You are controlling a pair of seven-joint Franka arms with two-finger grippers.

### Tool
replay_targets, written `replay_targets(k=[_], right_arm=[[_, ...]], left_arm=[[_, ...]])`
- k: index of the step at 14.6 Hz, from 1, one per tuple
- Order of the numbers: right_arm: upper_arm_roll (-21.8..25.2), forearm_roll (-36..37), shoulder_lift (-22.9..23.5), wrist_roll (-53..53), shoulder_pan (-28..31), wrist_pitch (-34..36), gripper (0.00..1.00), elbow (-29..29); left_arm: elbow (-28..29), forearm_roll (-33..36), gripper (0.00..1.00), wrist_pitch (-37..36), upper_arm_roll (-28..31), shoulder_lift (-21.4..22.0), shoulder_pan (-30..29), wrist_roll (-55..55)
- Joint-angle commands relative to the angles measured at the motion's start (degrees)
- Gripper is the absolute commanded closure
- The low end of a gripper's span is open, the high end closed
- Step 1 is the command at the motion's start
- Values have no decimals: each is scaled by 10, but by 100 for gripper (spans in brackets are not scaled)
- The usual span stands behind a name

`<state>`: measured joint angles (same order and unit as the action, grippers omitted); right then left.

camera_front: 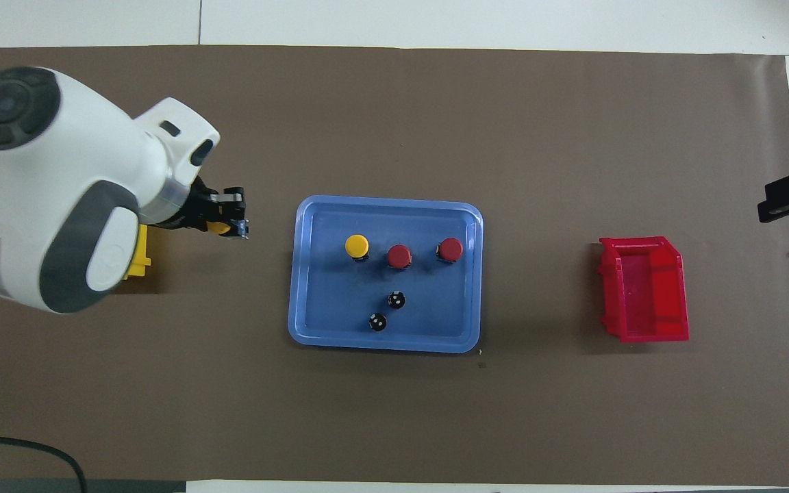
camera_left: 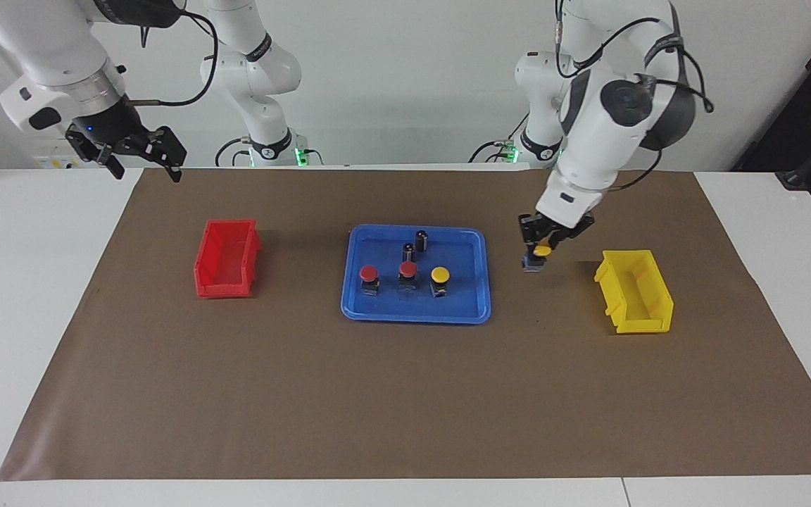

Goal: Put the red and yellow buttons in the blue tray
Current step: 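Place the second yellow button in the blue tray with the left gripper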

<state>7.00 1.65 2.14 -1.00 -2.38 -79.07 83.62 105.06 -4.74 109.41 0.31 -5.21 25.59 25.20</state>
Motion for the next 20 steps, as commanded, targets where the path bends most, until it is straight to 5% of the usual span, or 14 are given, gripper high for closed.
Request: replay_targets(k=[1,7,20], right_arm=[[-2,6,-16,-31,25,0,0,34],[10,-1,-34,-49,48,-30,0,73],[6,-1,-34,-45,41,-31,0,72]], left_arm=[[25,-22,99,40,11,-1,27,10],[59,-41,99,115,12,-26,76,20],[90,-41,98,181,13,-52,77,17]])
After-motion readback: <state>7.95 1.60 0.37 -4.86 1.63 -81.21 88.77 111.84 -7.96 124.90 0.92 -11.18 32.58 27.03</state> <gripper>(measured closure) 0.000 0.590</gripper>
